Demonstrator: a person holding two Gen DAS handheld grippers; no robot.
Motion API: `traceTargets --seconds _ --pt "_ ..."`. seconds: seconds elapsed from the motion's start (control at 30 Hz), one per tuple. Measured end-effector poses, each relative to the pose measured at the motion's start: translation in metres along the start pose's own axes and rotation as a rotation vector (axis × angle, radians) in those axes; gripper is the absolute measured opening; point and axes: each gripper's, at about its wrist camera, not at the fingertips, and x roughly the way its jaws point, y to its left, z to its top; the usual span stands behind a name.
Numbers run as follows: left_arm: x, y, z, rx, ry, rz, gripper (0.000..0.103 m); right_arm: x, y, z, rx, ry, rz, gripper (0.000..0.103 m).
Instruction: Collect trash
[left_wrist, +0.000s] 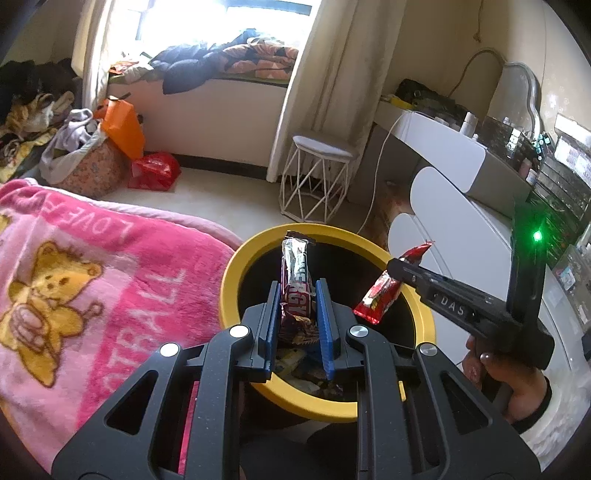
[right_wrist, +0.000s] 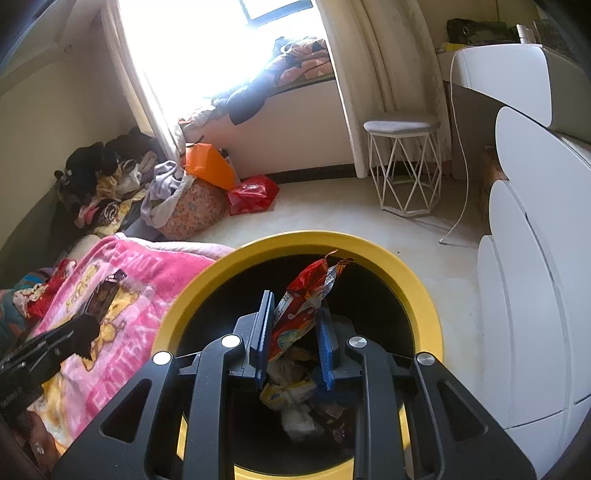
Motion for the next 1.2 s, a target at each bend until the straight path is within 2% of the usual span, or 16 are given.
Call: traceTargets --seconds 0.6,0.73,0.83,0.87,1.13,1.2 --pt "0.046 -0.010 0.005 0.024 0.082 -0.010 0.015 0.009 -0.008 -0.013 -0.006 0.058 -0.016 0.023" --pt "0.053 -0.010 0.006 0.024 0.096 -0.017 0.017 0.008 -0.010 -0.014 -0.006 0.062 -0.014 0.027" --pt "0.055 -0.010 0.006 0.026 0.099 -0.015 0.034 0.005 -0.011 -0.015 -0.005 0.059 -0.016 0.031" --pt "0.054 -0.010 0.007 0.024 0.097 -0.016 0.043 0.003 -0.012 -0.015 -0.005 0.058 -0.018 0.032" --pt "0.042 -0.006 0.005 0.012 0.075 -0.007 0.069 -0.005 -0.012 -0.018 -0.015 0.046 -0.027 0.050" --pt "0.038 -0.004 0.005 0.004 0.069 0.000 0.079 -0.008 -0.011 -0.019 -0.019 0.042 -0.029 0.054"
